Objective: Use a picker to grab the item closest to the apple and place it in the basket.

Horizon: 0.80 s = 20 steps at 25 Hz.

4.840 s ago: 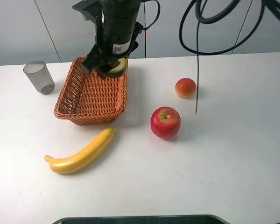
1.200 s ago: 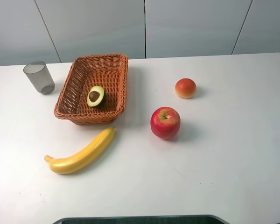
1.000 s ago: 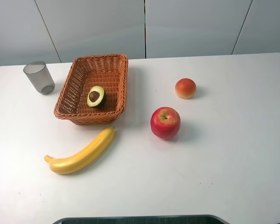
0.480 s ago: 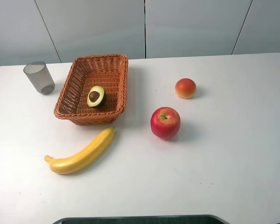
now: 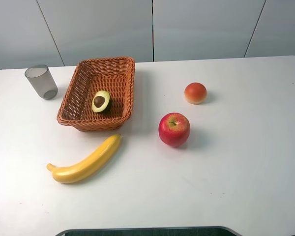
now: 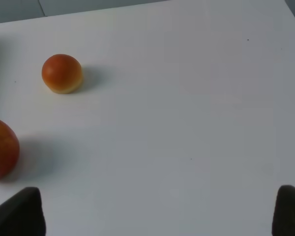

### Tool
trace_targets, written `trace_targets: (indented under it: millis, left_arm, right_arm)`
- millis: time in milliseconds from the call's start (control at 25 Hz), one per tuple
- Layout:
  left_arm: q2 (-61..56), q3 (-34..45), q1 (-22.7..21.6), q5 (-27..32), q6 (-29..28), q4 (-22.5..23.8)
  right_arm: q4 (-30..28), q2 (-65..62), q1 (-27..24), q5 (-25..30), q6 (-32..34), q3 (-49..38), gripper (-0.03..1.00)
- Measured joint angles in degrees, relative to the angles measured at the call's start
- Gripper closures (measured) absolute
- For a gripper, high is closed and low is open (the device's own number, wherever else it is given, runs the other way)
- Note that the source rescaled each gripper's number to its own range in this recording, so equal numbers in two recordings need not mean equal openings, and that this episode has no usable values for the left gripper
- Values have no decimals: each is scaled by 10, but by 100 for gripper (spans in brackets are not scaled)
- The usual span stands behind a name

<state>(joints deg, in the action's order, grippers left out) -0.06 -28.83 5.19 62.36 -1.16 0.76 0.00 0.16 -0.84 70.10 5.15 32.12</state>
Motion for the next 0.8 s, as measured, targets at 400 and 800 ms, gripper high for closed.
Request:
trace_targets:
  millis: [400,800]
  left_arm:
    - [0,0,0,0,-1,0]
    - [0,0,0,0,-1,0]
  right_arm:
    - [20,0,0,-68,-59,-27,-3]
    - [24,0,0,-69,-66,-27,-3]
